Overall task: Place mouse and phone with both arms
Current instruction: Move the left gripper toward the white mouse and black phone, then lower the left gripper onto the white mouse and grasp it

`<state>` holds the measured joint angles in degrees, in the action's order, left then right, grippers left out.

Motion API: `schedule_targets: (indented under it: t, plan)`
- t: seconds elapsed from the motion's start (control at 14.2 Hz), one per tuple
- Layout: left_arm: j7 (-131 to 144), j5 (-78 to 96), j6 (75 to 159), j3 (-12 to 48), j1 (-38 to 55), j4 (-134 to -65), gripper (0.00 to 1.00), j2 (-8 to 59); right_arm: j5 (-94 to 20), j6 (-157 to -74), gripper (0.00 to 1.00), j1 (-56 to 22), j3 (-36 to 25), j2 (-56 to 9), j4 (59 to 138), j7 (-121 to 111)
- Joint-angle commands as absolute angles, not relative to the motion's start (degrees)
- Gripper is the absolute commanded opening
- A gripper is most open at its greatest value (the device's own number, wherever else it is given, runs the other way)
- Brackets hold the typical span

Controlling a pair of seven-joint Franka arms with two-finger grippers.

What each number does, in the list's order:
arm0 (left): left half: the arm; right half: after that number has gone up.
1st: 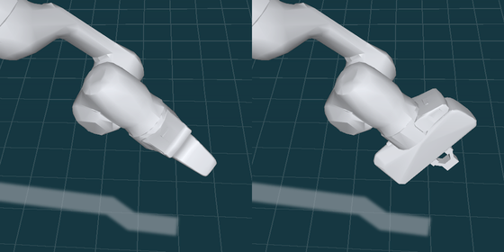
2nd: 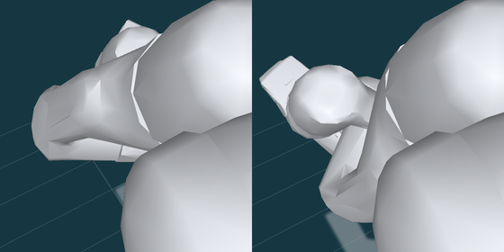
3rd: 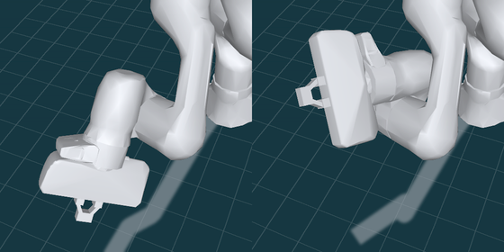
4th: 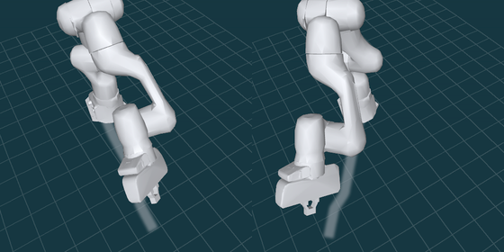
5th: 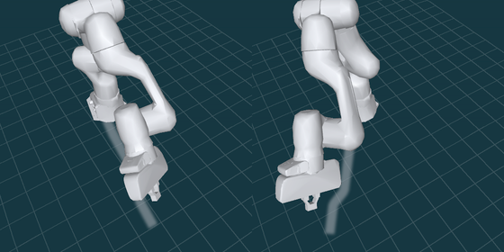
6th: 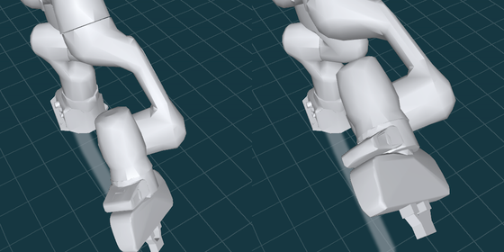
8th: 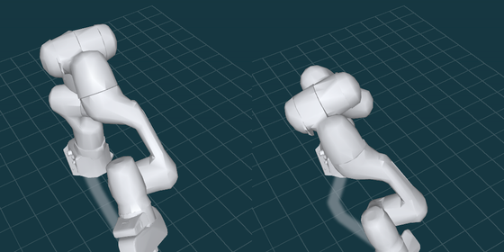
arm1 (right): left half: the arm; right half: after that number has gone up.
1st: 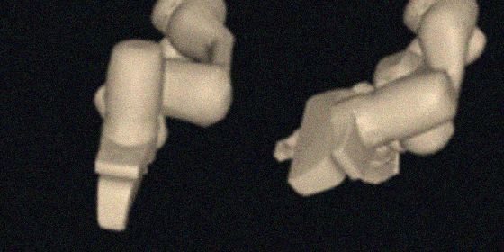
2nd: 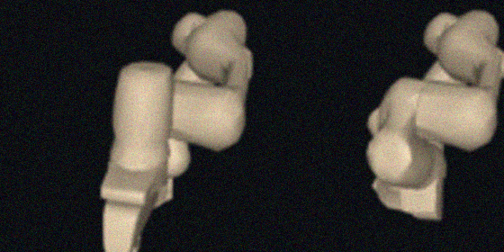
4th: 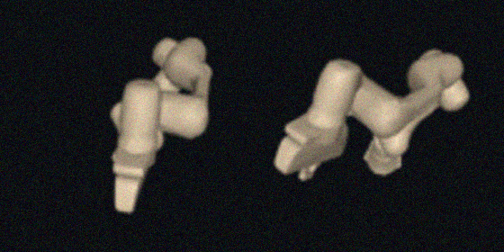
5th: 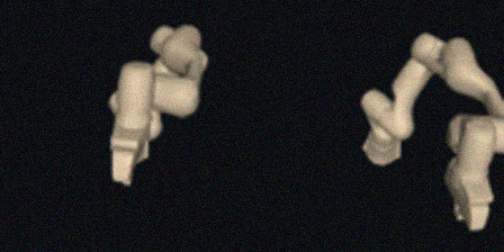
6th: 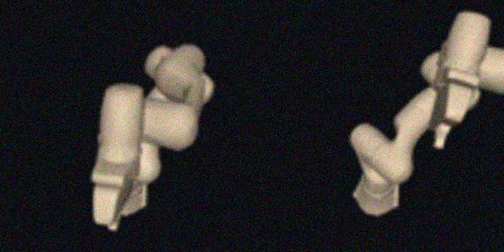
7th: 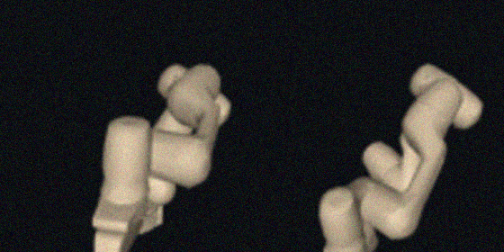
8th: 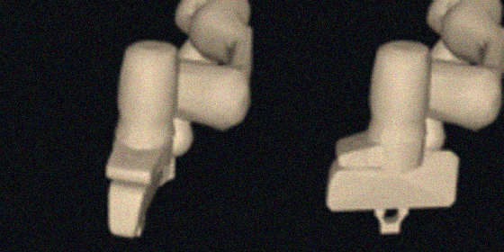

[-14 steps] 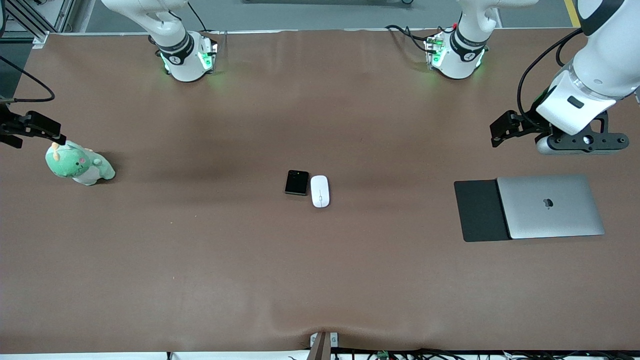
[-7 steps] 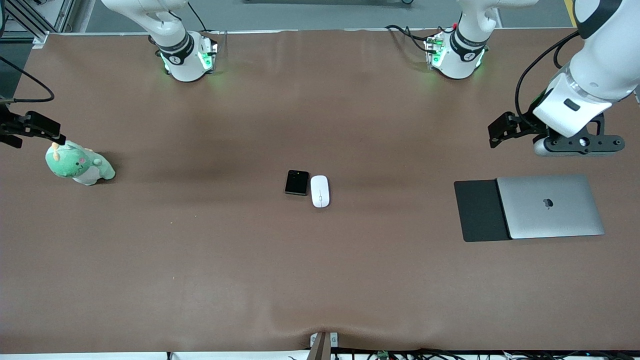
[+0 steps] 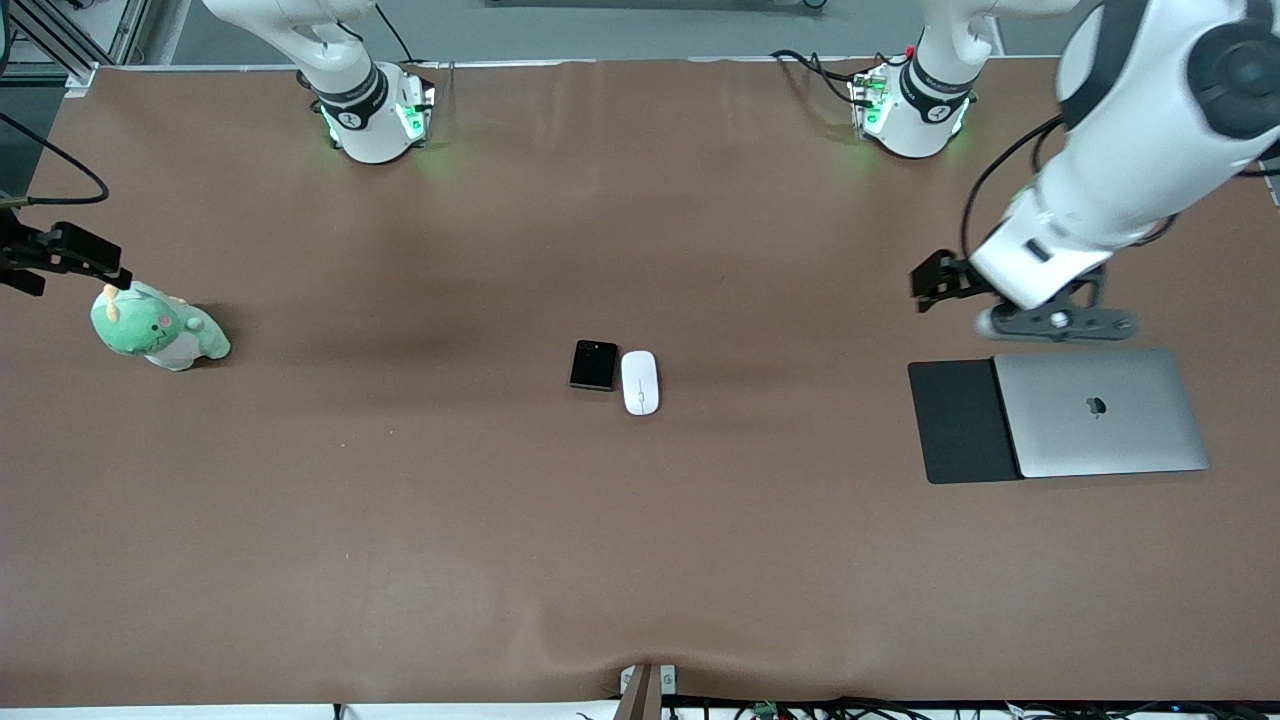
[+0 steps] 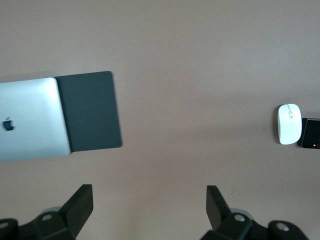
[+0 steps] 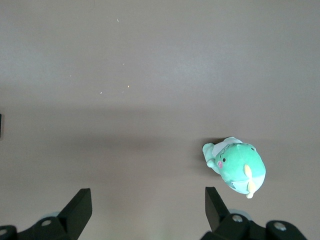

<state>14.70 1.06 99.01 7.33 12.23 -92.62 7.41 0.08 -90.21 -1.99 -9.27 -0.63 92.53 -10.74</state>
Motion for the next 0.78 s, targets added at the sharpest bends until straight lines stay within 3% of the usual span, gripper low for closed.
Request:
schedule_targets:
  t: [0.0, 0.35, 0.42, 0.71]
  plan:
    - [19.9, 1.4, 103.3, 7.4, 16.9, -92.5, 1.00, 12.2, 0.3, -90.6, 1.00, -0.6, -8.9, 0.2, 94.6, -10.7]
    - [29.6, 1.3, 112.0, 7.4, 24.5, -92.3, 1.00, 20.2, 0.4, -88.8, 1.00, -1.3, -9.0, 1.8, 93.5, -10.5]
    - [31.7, 1.0, 113.9, 7.3, 25.8, -92.2, 1.00, 22.0, 0.4, -92.8, 1.00, -1.3, -8.9, 2.2, 98.2, -10.1]
    - [38.2, -2.1, 118.9, 7.5, 29.8, -90.5, 1.00, 28.4, -0.1, -95.0, 1.00, -1.3, -8.7, 5.7, 100.4, -11.2]
